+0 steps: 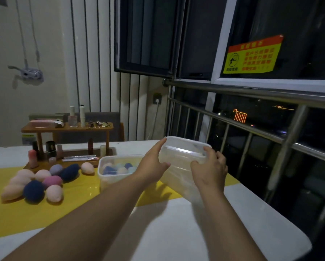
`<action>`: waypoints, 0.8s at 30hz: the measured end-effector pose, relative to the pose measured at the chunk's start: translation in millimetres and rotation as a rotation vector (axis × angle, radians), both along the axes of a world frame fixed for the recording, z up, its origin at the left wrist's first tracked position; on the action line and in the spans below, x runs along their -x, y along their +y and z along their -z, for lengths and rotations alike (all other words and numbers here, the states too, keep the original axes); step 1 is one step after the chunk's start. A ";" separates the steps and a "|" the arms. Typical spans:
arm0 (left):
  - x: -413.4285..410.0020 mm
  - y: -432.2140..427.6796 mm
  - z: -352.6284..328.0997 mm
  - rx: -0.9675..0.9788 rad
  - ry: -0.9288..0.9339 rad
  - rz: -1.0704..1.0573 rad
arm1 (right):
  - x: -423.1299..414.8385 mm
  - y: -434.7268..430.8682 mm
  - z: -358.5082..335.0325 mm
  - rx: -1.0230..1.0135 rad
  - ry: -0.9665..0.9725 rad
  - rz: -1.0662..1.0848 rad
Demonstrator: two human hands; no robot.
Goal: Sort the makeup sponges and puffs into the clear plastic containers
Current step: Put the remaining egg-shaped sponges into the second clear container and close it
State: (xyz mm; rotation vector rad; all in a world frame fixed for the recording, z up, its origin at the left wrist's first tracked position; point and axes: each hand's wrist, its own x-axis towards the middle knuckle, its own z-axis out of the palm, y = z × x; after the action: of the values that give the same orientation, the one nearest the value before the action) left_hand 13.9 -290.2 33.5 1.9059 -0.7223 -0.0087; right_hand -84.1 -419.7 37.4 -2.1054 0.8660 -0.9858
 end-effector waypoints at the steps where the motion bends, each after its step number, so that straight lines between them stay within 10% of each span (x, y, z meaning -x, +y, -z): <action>1: -0.3 -3.3 0.7 -0.010 0.011 0.013 | -1.4 -2.6 1.5 -0.035 0.004 -0.030; 24: 16.3 168.2 27.6 0.171 -0.234 -0.429 | -29.9 135.7 41.4 0.165 -0.238 -0.463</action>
State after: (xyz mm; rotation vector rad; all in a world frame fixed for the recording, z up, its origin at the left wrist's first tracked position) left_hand -2.4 -122.0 6.0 1.8782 -0.4368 0.5351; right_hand -54.2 -284.1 -4.0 -2.1299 0.1683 -1.0493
